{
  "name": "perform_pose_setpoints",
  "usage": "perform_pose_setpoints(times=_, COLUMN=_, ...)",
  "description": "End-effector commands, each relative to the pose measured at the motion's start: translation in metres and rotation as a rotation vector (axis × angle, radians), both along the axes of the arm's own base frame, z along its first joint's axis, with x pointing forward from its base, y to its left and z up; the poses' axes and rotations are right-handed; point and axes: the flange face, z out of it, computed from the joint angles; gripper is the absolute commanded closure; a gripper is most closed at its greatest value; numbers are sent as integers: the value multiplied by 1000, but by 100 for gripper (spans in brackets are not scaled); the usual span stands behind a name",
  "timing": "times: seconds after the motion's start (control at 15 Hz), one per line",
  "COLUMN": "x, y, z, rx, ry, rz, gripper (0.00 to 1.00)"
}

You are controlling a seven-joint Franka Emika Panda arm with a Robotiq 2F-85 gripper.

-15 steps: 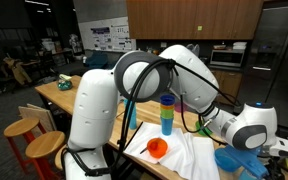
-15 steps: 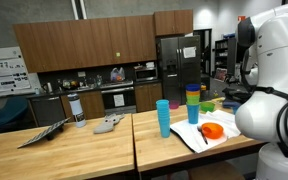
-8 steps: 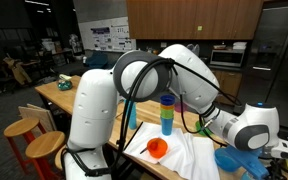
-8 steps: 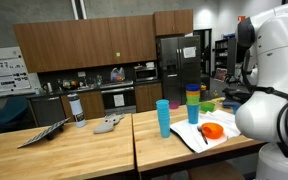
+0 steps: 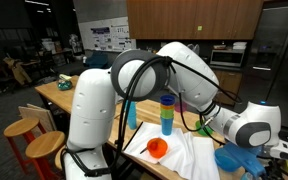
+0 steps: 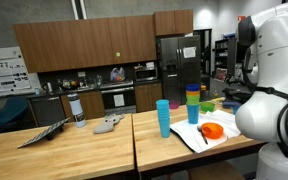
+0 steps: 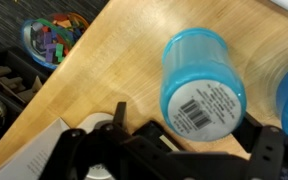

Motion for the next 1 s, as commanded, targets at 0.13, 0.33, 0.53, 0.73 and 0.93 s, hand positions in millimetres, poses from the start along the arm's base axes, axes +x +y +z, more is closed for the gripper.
perform_pose_setpoints(times=0.13, x=2, y=10, z=10, rx=14, ry=22, rz=-33, gripper=0)
perform_pose_setpoints(times=0.33, x=4, y=12, z=8, rx=2, ry=16, rz=-29, gripper=32)
perform_pose_setpoints(times=0.53, x=6, y=13, z=9, rx=-4, ry=24, rz=-30, gripper=56)
perform_pose_setpoints(times=0.73, x=8, y=14, z=9, rx=-6, ry=38, rz=-29, gripper=58)
perform_pose_setpoints(times=0.93, x=4, y=14, z=13, rx=-2, ry=52, rz=-19, gripper=58)
